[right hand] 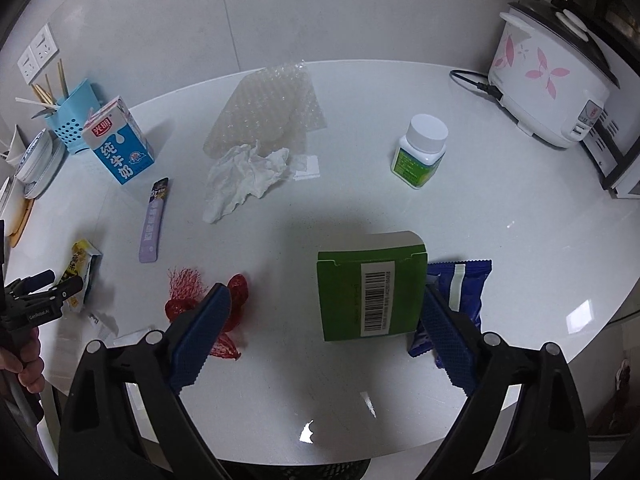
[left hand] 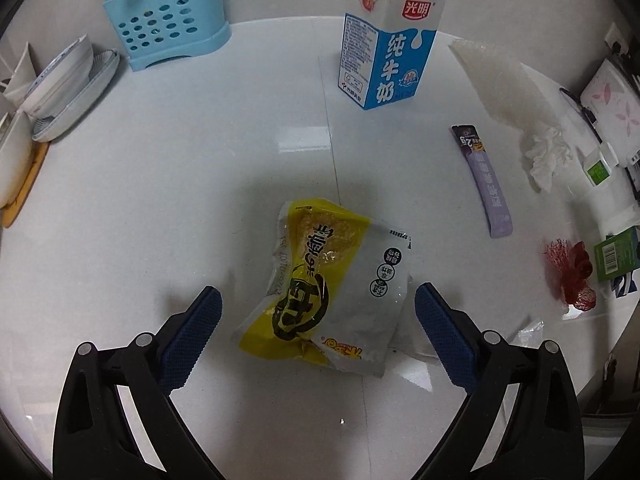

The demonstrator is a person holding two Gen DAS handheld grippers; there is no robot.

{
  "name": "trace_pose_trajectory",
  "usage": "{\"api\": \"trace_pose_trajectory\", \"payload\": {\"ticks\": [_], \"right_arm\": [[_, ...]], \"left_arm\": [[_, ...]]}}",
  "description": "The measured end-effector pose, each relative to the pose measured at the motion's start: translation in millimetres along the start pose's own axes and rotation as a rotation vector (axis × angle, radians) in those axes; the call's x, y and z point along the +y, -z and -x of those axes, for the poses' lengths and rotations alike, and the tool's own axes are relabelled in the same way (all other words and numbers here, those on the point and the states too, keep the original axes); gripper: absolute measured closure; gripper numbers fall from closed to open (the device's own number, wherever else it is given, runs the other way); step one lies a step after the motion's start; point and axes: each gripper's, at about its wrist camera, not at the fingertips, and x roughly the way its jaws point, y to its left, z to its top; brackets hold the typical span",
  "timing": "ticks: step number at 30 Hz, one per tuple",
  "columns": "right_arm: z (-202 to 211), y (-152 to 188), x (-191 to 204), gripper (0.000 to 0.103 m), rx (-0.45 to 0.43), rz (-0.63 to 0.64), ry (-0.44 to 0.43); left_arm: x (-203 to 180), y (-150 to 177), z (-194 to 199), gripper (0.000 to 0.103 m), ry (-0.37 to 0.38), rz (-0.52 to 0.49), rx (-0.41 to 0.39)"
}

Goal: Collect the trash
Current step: 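Grasp the yellow snack wrapper with the left tool while the right tool grasps the green box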

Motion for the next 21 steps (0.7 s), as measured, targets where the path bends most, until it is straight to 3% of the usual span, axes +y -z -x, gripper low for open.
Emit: {"api": "trace_pose_trajectory", "payload": {"ticks": [14,17,21], "right_arm": [[-5.1,-3.1,-7.4,0.015,-0.002,-0.046,0.032],[-8.7,-2.0,-11.0,0.017,0.005,-0.057,0.029],[-16.7,-0.9,-12.7,0.023,0.02,-0.061,0.032]], "left_arm": [[-4.4,-8.9,-21.2,0.016,-0.014,-0.015,0.057],[-7.2,-9.9,-21.5,0.021,-0.039,-0.016,0.068],[-10.8,-12.0,-18.9,0.037,-0.04,-0.023,0.079]]}}
